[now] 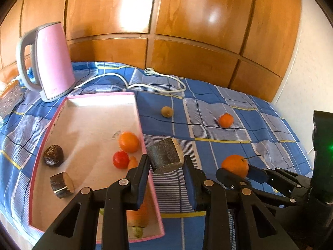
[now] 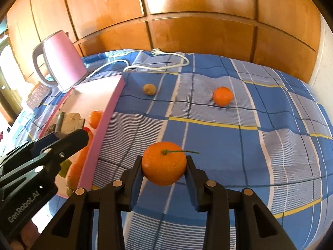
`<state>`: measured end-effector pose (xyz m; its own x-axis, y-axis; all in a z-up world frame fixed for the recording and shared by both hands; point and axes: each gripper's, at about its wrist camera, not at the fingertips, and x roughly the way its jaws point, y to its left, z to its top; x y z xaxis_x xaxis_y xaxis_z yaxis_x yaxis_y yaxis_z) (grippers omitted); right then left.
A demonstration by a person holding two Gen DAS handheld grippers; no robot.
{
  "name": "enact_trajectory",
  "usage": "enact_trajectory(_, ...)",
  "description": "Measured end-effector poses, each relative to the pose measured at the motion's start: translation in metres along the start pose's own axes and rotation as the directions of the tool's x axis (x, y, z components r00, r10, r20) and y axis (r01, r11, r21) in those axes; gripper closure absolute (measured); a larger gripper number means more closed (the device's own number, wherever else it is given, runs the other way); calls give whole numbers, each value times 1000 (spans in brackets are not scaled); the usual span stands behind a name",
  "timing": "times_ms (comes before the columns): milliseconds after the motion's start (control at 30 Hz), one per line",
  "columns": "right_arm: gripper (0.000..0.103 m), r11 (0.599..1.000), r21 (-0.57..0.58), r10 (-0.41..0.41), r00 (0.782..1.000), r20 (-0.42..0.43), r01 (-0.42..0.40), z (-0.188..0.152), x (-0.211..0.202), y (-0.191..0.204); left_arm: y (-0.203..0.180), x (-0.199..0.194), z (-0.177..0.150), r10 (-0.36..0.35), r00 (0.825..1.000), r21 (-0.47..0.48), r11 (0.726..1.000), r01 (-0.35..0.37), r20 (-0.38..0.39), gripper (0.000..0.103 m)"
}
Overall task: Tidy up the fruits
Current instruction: 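Lower the orange into the tray and open the right tool while the left releases the log piece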
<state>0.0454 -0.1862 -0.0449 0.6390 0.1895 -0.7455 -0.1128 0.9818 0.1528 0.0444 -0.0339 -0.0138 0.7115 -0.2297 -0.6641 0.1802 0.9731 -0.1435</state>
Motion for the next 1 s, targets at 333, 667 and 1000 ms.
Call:
enact_trajectory(333,64,995,-82,61,998,-10,-61,12,6,33,55,-10,9,85,996,-110,991,-81,29,71)
enact_trajectory(667,64,975,-135,175,984,-34,-178,37,18,78,120,-15,15,173,984,-240,957,-161,28,71)
enact_trajectory(1000,64,956,-134,253,965,-61,-259,65,38,118,146,-4,15,175,985,-283,945,-167,3,70)
